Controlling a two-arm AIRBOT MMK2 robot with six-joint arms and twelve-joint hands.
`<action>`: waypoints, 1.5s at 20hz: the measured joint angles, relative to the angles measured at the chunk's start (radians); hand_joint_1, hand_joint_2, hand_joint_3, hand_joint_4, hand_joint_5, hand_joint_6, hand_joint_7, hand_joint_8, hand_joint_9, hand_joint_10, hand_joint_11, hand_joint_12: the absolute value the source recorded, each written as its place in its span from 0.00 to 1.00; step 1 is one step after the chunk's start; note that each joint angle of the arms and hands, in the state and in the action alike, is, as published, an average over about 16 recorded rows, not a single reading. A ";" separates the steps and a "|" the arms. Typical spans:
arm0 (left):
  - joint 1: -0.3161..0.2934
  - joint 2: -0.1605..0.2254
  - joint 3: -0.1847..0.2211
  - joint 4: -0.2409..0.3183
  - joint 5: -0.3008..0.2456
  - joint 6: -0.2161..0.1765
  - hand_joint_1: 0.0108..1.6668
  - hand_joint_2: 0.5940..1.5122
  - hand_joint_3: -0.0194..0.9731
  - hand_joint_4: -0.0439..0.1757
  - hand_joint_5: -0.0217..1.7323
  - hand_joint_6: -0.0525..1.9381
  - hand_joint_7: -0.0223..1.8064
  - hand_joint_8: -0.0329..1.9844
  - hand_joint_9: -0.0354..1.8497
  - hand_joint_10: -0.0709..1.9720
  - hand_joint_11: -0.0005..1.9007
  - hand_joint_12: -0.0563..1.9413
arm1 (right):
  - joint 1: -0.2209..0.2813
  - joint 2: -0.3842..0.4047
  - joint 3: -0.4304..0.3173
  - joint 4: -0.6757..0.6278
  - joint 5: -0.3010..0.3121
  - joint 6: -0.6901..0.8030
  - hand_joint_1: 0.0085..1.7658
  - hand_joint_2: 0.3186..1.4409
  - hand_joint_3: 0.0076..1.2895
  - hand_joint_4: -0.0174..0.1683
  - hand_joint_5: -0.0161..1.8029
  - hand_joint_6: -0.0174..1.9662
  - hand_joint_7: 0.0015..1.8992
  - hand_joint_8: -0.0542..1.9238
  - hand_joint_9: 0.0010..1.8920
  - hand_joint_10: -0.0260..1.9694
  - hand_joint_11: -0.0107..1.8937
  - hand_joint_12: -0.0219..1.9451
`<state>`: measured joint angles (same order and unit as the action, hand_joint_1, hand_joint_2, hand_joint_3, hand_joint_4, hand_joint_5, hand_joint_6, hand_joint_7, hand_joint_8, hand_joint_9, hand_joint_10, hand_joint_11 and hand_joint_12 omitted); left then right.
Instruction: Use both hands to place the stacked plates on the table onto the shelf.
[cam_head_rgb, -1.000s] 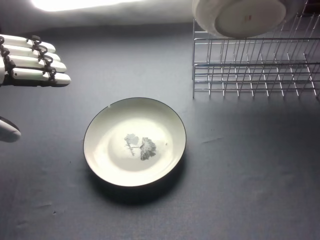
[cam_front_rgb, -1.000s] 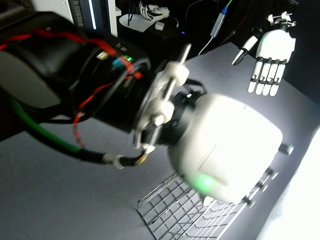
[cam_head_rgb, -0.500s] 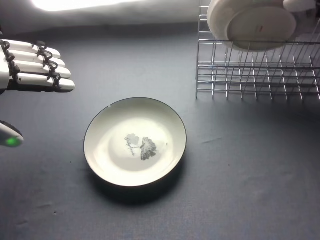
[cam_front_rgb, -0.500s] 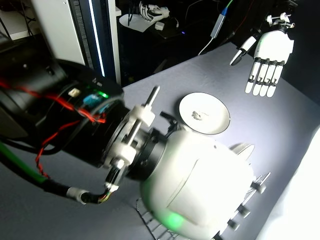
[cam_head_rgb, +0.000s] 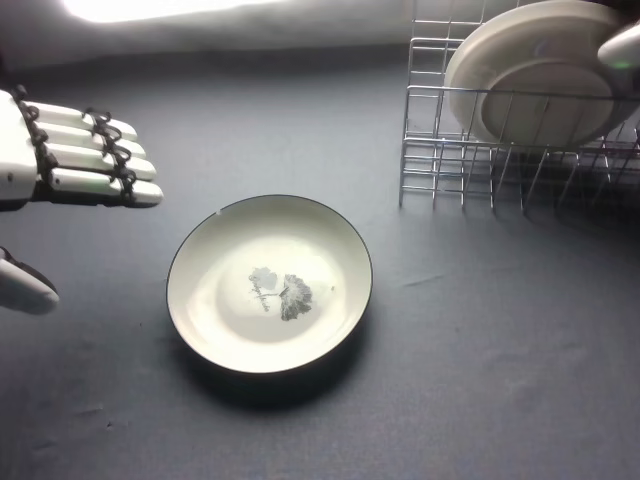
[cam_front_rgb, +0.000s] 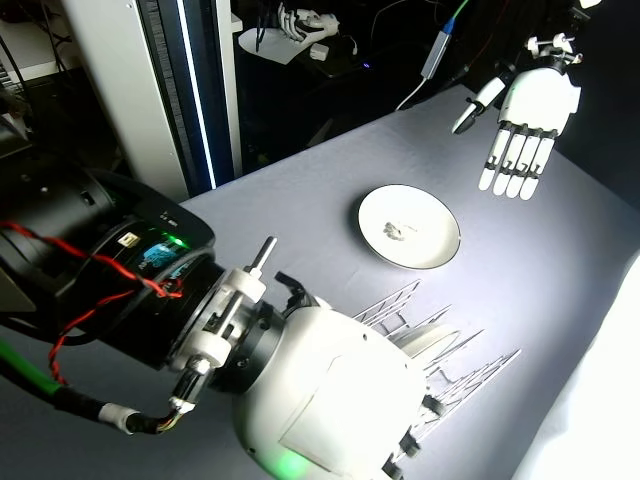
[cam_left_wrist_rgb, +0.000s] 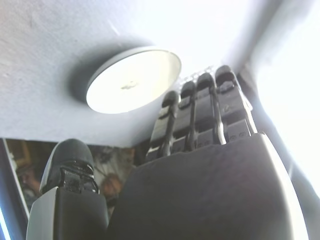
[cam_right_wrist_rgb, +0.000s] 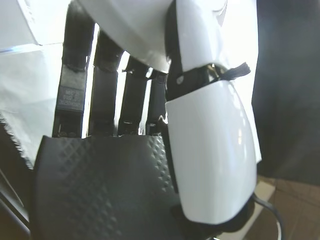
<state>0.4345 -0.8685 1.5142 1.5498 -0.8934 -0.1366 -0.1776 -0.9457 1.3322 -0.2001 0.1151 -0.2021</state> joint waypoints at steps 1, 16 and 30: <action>0.004 -0.005 -0.001 0.001 0.000 0.000 0.00 0.62 0.04 0.21 0.02 0.03 0.02 0.02 0.03 0.04 0.01 0.03 | 0.001 0.001 -0.002 -0.009 0.003 0.000 0.72 0.61 0.00 0.07 0.46 0.24 0.49 0.20 0.45 0.26 0.27 0.67; 0.076 -0.088 -0.025 0.032 0.033 -0.004 0.00 0.62 0.04 0.21 0.02 0.03 0.02 0.02 0.03 0.04 0.01 0.03 | 0.047 0.012 -0.149 -0.395 0.162 0.003 0.52 0.53 0.00 0.09 0.18 0.01 0.18 0.04 0.19 0.01 0.02 0.58; 0.127 -0.139 -0.013 0.034 0.078 -0.016 0.00 0.63 0.04 0.20 0.02 0.03 0.02 0.02 0.02 0.03 0.01 0.03 | -0.118 0.015 -0.268 -0.687 0.444 -0.001 0.54 0.52 0.00 0.11 0.17 0.01 0.15 0.04 0.15 0.01 0.02 0.49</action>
<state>0.5619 -1.0077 1.5010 1.5834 -0.8155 -0.1529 -0.2953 -0.9312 1.0645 -0.8867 0.5591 -0.2030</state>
